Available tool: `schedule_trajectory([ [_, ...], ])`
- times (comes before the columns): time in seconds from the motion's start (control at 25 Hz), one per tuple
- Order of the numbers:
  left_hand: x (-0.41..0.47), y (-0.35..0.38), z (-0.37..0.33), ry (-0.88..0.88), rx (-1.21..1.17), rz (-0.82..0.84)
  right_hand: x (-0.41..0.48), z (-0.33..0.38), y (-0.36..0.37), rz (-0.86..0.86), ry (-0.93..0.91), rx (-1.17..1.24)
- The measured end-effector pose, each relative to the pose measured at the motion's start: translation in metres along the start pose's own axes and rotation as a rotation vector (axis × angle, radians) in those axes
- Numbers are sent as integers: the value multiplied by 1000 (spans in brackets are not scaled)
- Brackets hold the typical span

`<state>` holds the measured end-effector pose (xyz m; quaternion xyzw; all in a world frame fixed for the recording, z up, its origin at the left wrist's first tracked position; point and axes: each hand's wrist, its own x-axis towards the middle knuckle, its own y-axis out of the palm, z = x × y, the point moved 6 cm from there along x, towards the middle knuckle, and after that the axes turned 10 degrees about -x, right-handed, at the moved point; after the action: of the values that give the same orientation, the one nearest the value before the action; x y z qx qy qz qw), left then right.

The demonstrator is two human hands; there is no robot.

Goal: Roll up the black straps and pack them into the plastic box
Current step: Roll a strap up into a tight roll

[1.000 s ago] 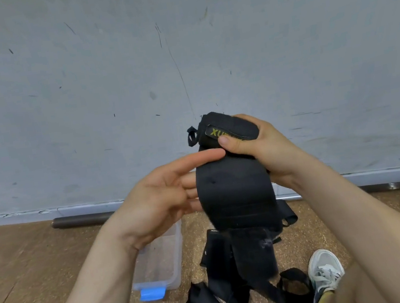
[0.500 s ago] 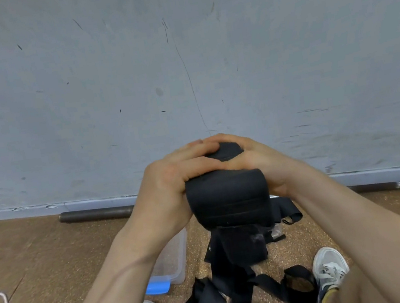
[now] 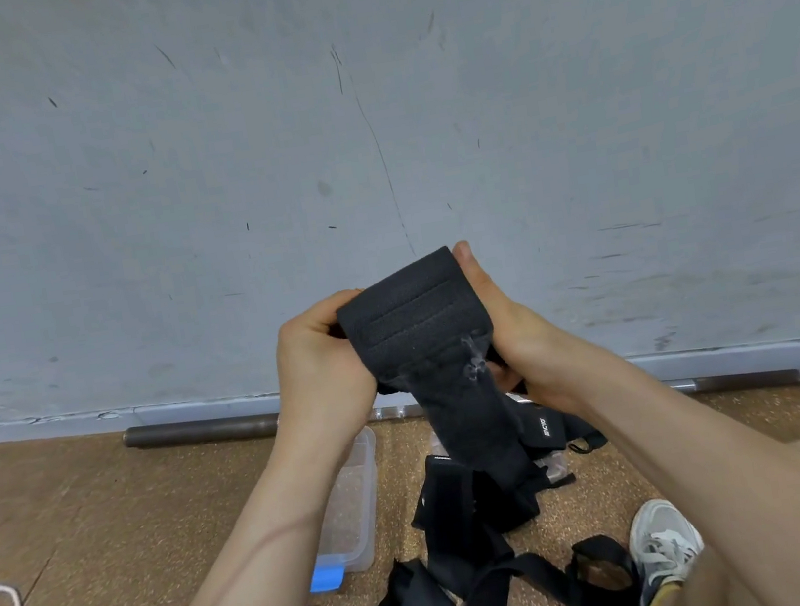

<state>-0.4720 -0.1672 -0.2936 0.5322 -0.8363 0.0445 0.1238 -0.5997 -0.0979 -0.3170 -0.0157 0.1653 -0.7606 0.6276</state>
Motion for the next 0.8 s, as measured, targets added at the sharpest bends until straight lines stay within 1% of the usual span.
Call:
schedule_trajectory([
  [0.12,1,2,9,-89,-90,-58,5,-3,3,35,6,-82],
  [0.24,3,0,23,-179,-233,-106,10,-6,6,57,-99,-167],
  [0.28,4,0,28,-192,-240,-96,11,-6,6,47,-138,-211],
  [0.32,7,2,32,-195,-201,-64,12,-6,6,38,-174,-250],
  [0.4,12,5,42,-256,-137,0,13,-4,3,19,-212,-272],
  [0.44,13,-2,51,-277,-160,16,12,-2,2,15,-228,-257],
  [0.56,18,-2,63,-380,-329,67,12,-1,-3,8,-256,-227],
  [0.68,11,-1,59,-403,-440,201,13,-3,-13,-10,-246,-220],
  [0.8,7,5,51,-429,-428,231,13,-3,-17,37,-276,-209],
])
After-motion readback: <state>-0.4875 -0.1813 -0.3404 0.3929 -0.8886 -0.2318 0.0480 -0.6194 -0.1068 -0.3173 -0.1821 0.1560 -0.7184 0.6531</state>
